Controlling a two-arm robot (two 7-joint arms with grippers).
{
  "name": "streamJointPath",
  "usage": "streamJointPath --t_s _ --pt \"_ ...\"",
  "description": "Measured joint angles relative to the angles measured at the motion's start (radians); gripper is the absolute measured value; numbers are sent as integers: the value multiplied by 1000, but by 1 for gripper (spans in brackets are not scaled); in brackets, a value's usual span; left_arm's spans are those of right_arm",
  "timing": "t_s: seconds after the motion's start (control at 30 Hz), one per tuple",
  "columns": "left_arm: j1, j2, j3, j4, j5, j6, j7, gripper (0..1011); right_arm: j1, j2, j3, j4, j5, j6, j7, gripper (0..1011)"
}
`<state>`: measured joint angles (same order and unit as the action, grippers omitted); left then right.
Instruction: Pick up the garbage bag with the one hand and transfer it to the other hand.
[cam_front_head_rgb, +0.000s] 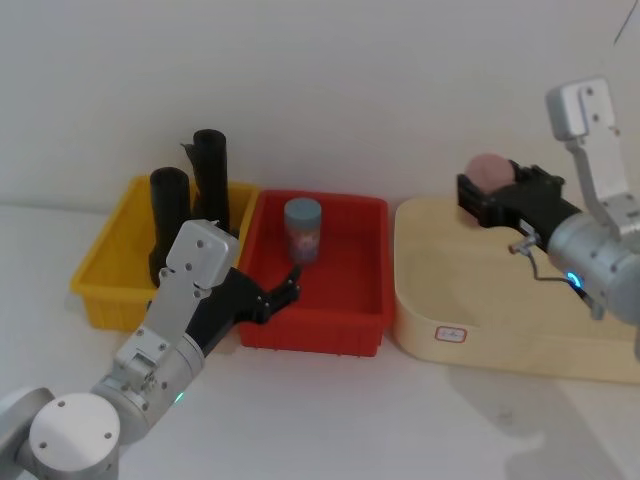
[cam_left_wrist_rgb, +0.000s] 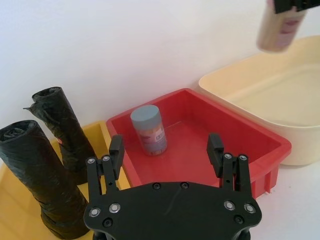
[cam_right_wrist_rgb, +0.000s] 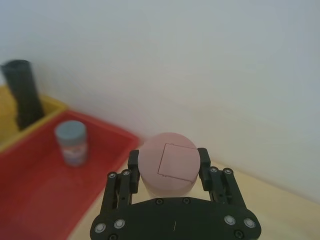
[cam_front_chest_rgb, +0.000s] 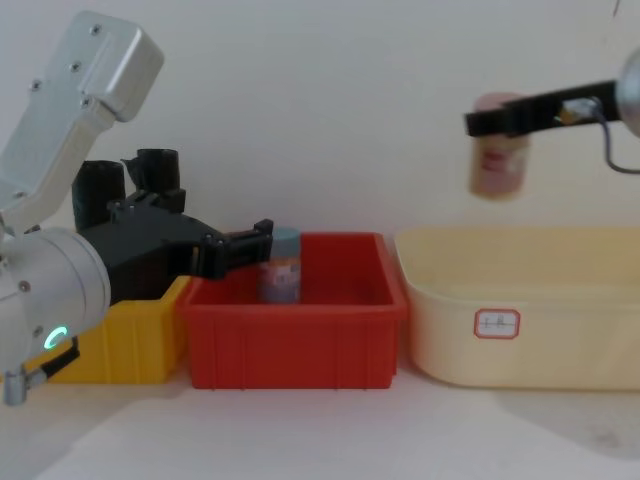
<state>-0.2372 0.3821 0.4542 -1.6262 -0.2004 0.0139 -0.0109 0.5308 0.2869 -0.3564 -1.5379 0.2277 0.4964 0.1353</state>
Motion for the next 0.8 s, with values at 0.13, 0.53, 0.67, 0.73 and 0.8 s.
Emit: streamJointPath --t_s 0.13,0.53,0.67,0.73,0.8 --pt "0 0 0 0 0 0 0 1001 -35 7 30 -12 -3 22 -37 664" --pt "0 0 0 0 0 0 0 1001 -30 2 61 73 3 73 -50 664" --pt "0 0 0 0 0 0 0 1001 -16 -6 62 110 4 73 -45 664" --pt "0 0 0 0 0 0 0 1001 -11 -10 62 127 4 70 -43 672" --pt "0 0 0 0 0 0 0 1001 -2 -18 62 150 4 62 -40 782"
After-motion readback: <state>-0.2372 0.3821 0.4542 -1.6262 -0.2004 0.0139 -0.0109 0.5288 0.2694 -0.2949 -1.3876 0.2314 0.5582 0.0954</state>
